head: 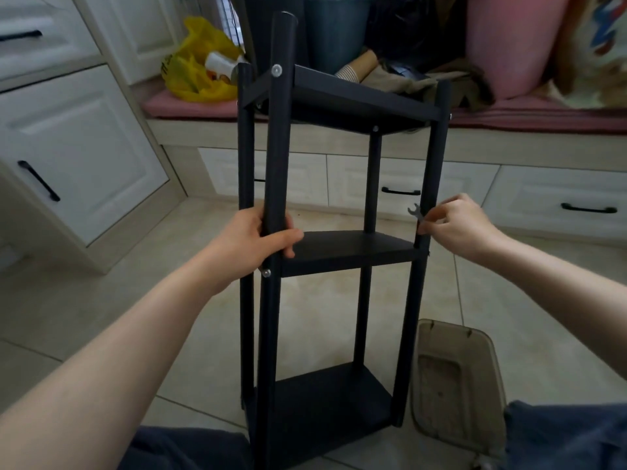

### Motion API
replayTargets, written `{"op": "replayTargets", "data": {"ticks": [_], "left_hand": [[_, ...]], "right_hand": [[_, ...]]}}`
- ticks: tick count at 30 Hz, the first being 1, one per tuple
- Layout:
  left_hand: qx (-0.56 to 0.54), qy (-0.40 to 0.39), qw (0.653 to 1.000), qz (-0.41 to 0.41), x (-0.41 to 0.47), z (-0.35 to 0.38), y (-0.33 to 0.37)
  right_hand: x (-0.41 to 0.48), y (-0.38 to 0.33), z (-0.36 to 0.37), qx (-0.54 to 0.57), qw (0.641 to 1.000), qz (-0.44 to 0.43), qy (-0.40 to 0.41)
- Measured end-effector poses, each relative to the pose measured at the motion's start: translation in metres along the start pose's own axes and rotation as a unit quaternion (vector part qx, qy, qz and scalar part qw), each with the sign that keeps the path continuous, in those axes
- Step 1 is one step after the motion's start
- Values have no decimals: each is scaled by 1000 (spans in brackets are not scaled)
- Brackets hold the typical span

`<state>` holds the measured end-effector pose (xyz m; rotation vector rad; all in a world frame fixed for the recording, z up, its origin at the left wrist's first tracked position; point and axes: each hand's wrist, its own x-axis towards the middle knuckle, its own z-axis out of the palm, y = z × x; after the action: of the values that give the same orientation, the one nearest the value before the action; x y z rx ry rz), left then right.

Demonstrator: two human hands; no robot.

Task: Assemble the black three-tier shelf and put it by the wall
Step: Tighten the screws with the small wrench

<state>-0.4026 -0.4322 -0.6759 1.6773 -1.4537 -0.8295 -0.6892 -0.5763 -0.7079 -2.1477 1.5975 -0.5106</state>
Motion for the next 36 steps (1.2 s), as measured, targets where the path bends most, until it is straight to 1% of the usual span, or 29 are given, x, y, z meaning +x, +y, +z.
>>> {"op": "replayTargets", "data": {"ticks": [2,4,7,10,13,16,18,21,24,27,30,33,36], "left_hand": [[1,-26,1000,-14,0,-5,1],[5,-30,999,-18,0,-8,2],[21,3,1000,-3,1,-6,1],[13,65,998,2,6,-5,-1],[4,82,997,-2,11,-14,-6],[41,92,995,-3,15,-29,-15],[55,120,991,-9,18,-37,-22],[35,170,985,-12,22,-44,-32],[34,203,978,-17,27,-51,-45],[39,210,976,-45,30,-58,-62],[5,223,972,-69,29,-62,-72],[-32,235,968,-82,32,-64,-77],[1,236,968,-83,35,-64,-81]], "right_hand": [[2,3,-6,58,996,31,-58],[3,6,-8,125,986,55,-94],[6,5,-5,214,968,90,-94],[7,-1,-1,237,963,103,-81],[6,-8,3,259,961,79,-48],[4,-17,4,297,953,58,-29],[4,-24,2,314,948,37,-33],[-1,-37,-2,329,944,-1,-29],[-8,-49,-5,329,942,-57,-19],[-16,-61,-6,315,942,-112,-26],[-19,-72,-9,302,938,-165,-23],[-20,-79,-15,321,927,-190,-28],[-23,-84,-20,344,915,-207,-40]]}}
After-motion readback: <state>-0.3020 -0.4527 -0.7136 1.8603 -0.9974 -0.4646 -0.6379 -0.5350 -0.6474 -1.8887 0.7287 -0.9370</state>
